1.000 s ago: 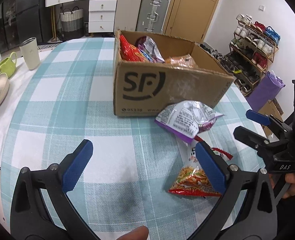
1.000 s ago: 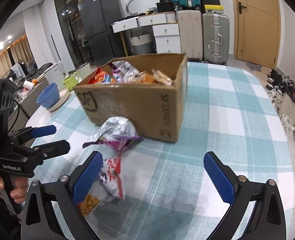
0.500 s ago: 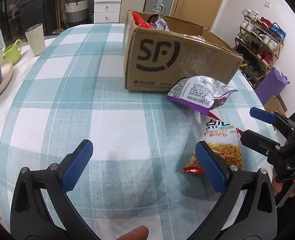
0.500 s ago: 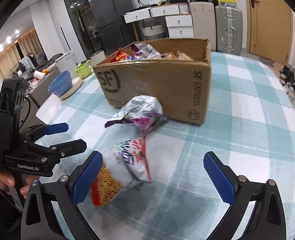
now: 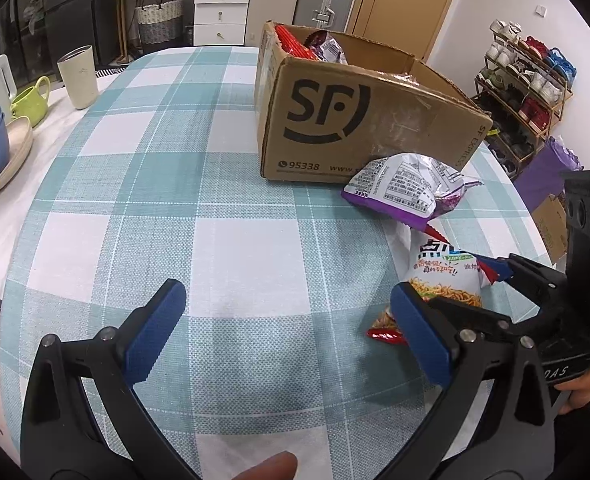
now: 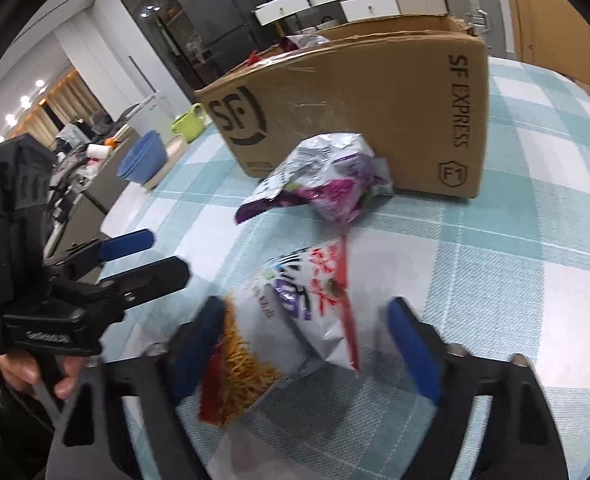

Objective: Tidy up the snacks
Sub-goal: 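Grasp the silver purple-edged bag with the left tool while the right tool grasps the white fries bag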

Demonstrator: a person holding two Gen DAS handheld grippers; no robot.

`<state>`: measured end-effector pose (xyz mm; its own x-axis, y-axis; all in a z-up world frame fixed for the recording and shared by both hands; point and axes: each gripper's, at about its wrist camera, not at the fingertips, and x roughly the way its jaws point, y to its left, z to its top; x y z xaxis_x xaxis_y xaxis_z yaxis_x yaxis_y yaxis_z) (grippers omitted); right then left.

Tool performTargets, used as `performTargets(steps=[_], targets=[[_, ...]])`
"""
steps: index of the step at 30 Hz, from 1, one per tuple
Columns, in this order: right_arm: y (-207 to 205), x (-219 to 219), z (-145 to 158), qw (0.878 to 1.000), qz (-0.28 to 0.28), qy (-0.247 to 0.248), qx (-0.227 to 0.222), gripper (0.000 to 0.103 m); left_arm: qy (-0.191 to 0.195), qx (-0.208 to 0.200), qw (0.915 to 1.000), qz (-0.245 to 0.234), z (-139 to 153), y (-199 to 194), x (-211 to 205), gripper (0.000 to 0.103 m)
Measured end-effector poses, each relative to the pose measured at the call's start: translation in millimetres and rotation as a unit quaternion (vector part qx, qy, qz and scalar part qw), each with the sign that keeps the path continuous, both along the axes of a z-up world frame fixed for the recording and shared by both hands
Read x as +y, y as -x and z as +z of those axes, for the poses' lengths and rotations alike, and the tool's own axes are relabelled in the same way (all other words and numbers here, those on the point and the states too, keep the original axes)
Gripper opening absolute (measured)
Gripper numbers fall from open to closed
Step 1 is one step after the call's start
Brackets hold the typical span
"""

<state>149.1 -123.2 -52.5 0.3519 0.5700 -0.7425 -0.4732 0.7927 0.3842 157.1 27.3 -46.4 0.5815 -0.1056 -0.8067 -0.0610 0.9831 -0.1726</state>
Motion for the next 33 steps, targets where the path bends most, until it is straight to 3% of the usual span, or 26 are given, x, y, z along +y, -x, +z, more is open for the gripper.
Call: performTargets(steps=[4, 19, 28, 33], targets=[[7.6, -4.2, 3.7, 1.000, -0.002, -0.001, -0.026, 0.056, 0.001, 0.003, 1.0000, -0.002, -1.5, -4.9, -4.7, 0.102], [7.3, -92.1, 10.5, 0.990, -0.124, 0.031, -0.068, 0.056, 0.019, 0.012, 0.9989, -0.042, -1.9, -43.4, -46.2, 0.102], [-3.7, -117.2, 10.8, 0.986, -0.143, 0.035, -0.079, 0.056, 0.045, 0.028, 0.9973, -0.051, -1.1, -85.7, -74.9, 0.102], [-5.1, -118.5, 8.2, 0.986, -0.142, 0.030, -0.077, 0.056, 0.035, 0.041, 0.9976, -0.043, -5.8, -109.0, -84.3, 0.102]])
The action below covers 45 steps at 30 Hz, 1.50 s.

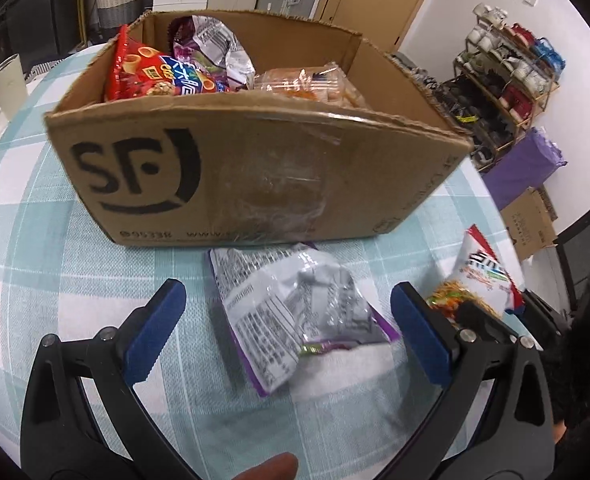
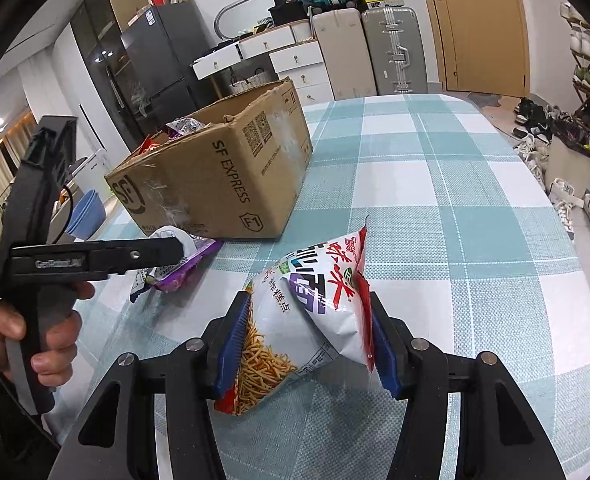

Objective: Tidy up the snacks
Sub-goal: 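Grasp the silver purple-edged bag with the left tool while the right tool grasps the white fries bag, then carry both bags into the cardboard box and open both tools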

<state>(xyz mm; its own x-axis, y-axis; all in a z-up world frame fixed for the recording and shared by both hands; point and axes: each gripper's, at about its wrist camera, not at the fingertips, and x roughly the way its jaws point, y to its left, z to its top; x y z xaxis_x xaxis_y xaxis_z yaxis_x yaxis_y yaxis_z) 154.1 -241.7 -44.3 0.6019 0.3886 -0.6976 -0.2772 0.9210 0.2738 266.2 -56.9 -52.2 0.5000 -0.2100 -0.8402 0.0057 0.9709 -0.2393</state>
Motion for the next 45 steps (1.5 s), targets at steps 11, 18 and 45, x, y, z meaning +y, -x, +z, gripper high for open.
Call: performTargets(steps=[11, 18, 45], targets=[[-0.4, 6.6, 0.2, 1.000, 0.008, -0.003, -0.003, 0.056, 0.001, 0.011, 0.9997, -0.024, -10.7, -9.2, -15.0, 0.069], [0.9, 9.8, 4.1, 1.000, 0.010, -0.004, -0.008, 0.056, 0.025, -0.016, 0.9993, -0.025, -5.6, 0.9, -11.7, 0.051], [23.3, 39.7, 66.8, 0.996, 0.035, 0.004, -0.087, 0.056, 0.011, -0.119, 0.9929, -0.001, 87.2, 83.7, 35.5, 0.049]])
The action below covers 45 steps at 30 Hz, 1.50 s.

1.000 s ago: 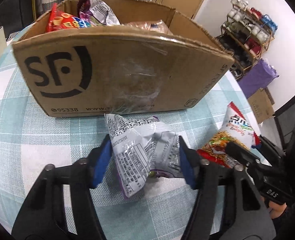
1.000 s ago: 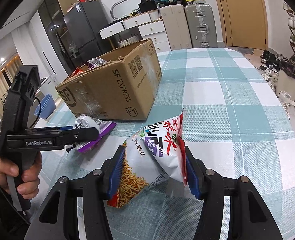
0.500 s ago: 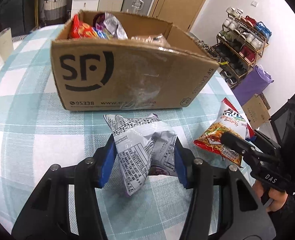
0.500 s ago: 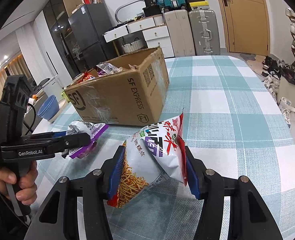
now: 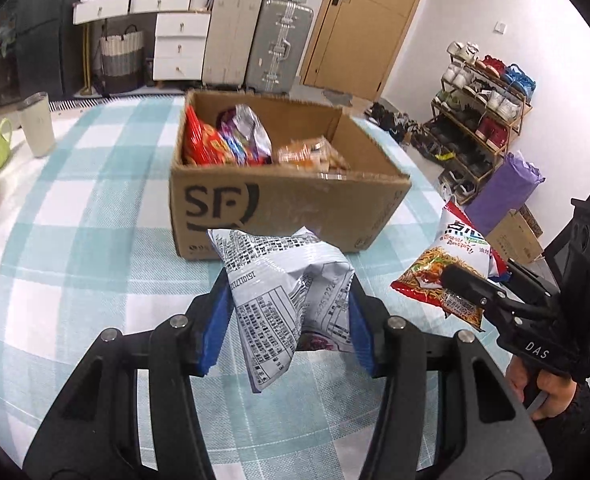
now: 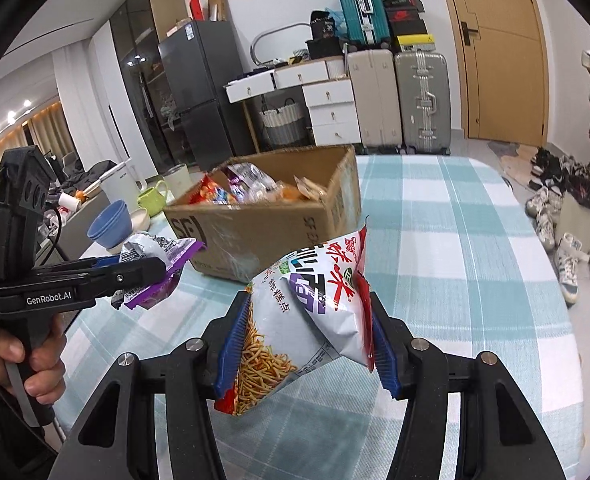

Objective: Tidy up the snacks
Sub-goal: 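Carry both bags into the cardboard box and open both tools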

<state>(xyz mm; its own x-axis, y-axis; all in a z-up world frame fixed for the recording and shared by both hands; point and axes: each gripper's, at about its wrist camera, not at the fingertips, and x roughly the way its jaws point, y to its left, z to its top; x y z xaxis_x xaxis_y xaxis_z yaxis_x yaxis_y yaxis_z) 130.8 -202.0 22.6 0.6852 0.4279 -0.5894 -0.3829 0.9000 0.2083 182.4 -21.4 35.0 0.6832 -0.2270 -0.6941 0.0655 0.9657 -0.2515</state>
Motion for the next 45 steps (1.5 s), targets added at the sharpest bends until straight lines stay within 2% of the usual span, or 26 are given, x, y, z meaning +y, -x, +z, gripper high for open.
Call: performTargets(steps=[7, 24, 36, 45], targets=[[-4.4, 11.4, 16.7, 1.000, 0.011, 0.005, -0.018, 0.056, -0.016, -0.032, 0.9993, 0.008, 30.3, 13.0, 12.4, 0.049], [-31.4, 24.1, 47.6, 0.998, 0.034, 0.004, -0.050, 0.056, -0.044, -0.073, 0.9960, 0.026, 75.6, 0.5, 27.4, 0.049], [-63.6, 31.9, 61.7, 0.997, 0.048, 0.016, -0.063, 0.056, -0.049, -0.080, 0.9954, 0.019, 85.1, -35.3, 24.1, 0.049], [-95.8, 43.4, 56.1, 0.997, 0.056, 0.029, -0.051, 0.056, -0.050, -0.076, 0.9957, 0.019, 82.7, -72.7, 28.4, 0.049]])
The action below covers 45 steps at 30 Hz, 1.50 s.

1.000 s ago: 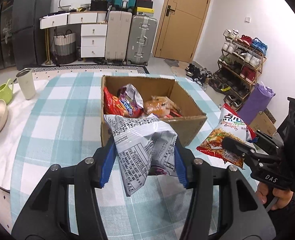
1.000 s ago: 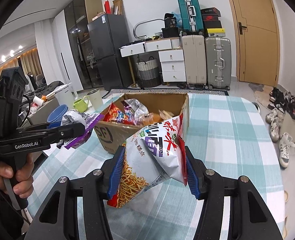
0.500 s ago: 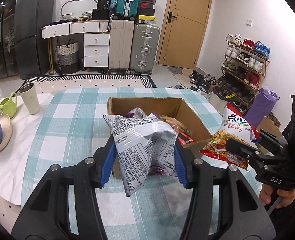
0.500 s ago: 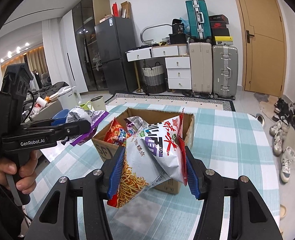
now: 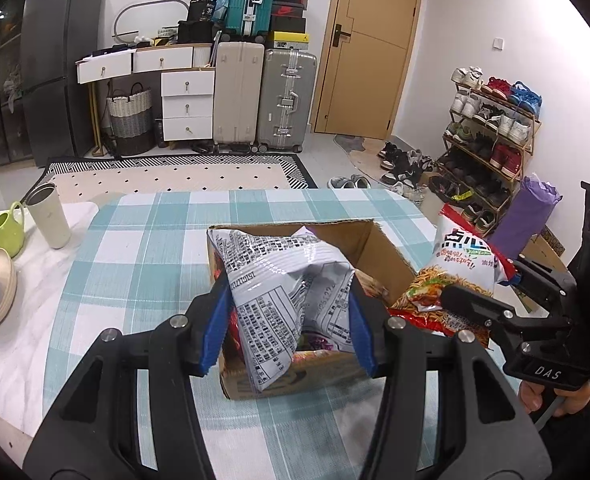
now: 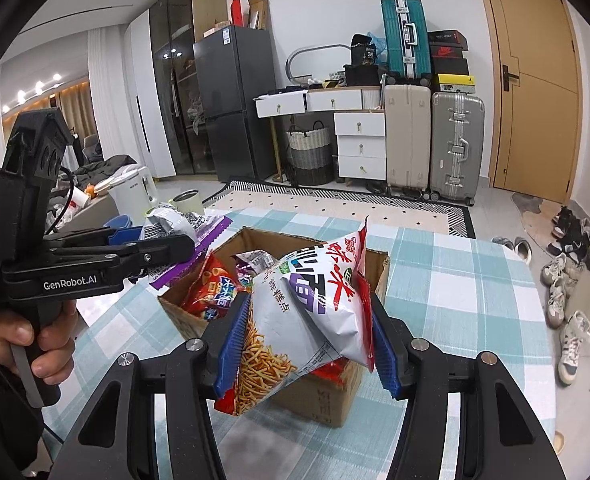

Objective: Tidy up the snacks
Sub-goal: 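Carry both bags into the cardboard box and open both tools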

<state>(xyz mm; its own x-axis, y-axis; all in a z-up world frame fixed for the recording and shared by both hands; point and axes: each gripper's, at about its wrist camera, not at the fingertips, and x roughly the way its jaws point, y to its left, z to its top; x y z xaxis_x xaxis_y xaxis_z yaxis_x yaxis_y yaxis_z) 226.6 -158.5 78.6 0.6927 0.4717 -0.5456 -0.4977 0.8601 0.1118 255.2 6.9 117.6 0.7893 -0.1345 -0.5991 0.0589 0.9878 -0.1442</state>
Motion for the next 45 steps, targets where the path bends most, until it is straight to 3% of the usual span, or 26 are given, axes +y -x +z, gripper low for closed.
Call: performTargets(steps=[17, 33, 35, 40, 45], targets=[[-43.0, 37.6, -38.2, 0.999, 0.030, 0.041, 0.020, 0.056, 0.001, 0.029, 0.9996, -0.002, -43.5, -69.2, 5.9, 0.049], [-57.6, 31.3, -48.7, 0.998, 0.034, 0.040, 0.038, 0.058, -0.010, 0.051, 0.9980, -0.035, -75.7, -104.4, -7.8, 0.050], [-54.7, 30.8, -47.6, 0.998, 0.035, 0.049, 0.033, 0.061, -0.008, 0.058, 0.9977, -0.033, -83.1, -108.1, -8.0, 0.050], [-44.4, 25.1, -40.4, 0.998, 0.028, 0.060, 0.009, 0.085, -0.014, 0.064, 0.9973, -0.033, -89.7, -112.1, -5.7, 0.051], [-38.7, 15.5, -33.7, 0.998, 0.014, 0.056, 0.001, 0.094, -0.005, 0.066, 0.9974, -0.028, -88.3, -105.4, 0.6, 0.060]])
